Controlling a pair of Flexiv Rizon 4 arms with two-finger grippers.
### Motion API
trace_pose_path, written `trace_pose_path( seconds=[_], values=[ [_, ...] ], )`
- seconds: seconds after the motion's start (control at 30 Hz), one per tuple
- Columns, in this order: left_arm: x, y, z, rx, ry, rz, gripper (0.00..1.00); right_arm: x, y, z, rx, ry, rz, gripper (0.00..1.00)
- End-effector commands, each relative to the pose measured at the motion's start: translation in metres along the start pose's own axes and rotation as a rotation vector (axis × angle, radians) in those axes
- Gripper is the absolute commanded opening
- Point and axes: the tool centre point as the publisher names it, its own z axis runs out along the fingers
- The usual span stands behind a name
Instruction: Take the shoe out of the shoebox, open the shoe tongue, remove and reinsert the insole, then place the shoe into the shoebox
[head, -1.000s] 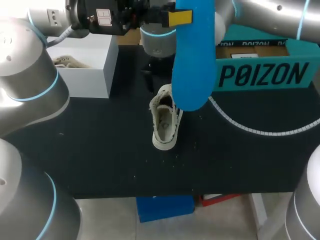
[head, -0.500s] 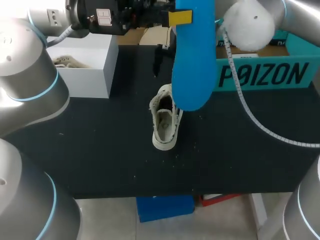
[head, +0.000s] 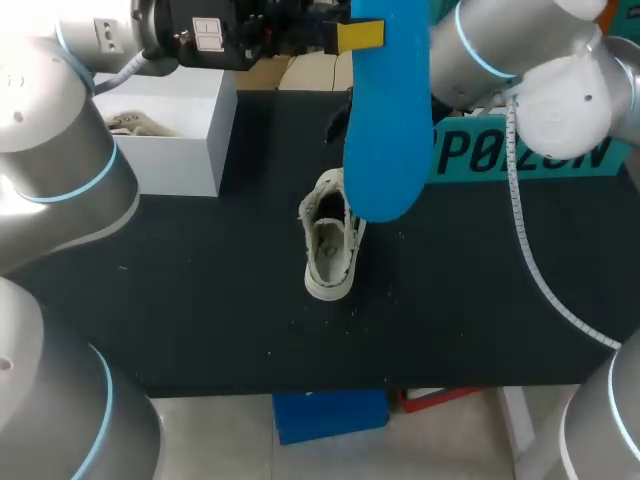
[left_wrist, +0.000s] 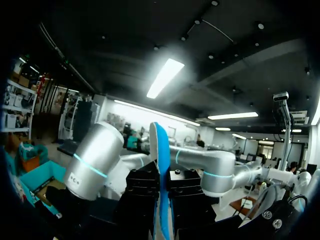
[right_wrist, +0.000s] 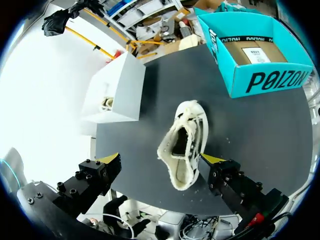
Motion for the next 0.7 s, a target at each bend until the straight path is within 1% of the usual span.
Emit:
trace_pose_path(
  seconds=[0.03,0.1,0.27,0.37,0.43,0.53,0.57,0.63,0.67,0.7],
  values=[
    [0.000,0.001,0.002,0.000,-0.003,0.000,0.00,-0.005,-0.004,-0.004,-0.004,0.395,0.008,1.00],
    [0.000,0.001,0.002,0.000,-0.003,0.000,0.00,-0.003,-0.005,-0.004,0.000,0.450,0.022,1.00],
    [0.000,0.001,0.002,0.000,-0.003,0.000,0.00,-0.001,-0.007,-0.002,0.000,0.491,0.049,1.00],
    [0.000,0.001,0.002,0.000,-0.003,0.000,0.00,0.000,-0.010,-0.002,0.018,0.551,0.096,1.00],
    [0.000,0.001,0.002,0.000,-0.003,0.000,0.00,-0.001,-0.012,-0.003,0.024,0.547,0.098,1.00],
    [0.000,0.001,0.002,0.000,-0.003,0.000,0.00,-0.002,-0.013,-0.004,0.034,0.578,0.134,1.00],
    [-0.002,-0.002,0.002,-0.047,-0.037,0.100,0.00,-0.003,-0.013,-0.004,0.032,0.578,0.135,1.00],
    [-0.003,-0.002,0.003,-0.066,-0.016,0.289,0.00,-0.003,-0.014,-0.005,0.027,0.588,0.150,1.00],
    [-0.003,0.001,0.004,-0.116,-0.030,0.377,0.00,-0.003,-0.014,-0.005,0.027,0.588,0.150,1.00],
    [-0.004,0.007,0.005,-0.169,-0.021,0.428,0.00,-0.003,-0.014,-0.005,0.027,0.588,0.150,1.00]
  ],
)
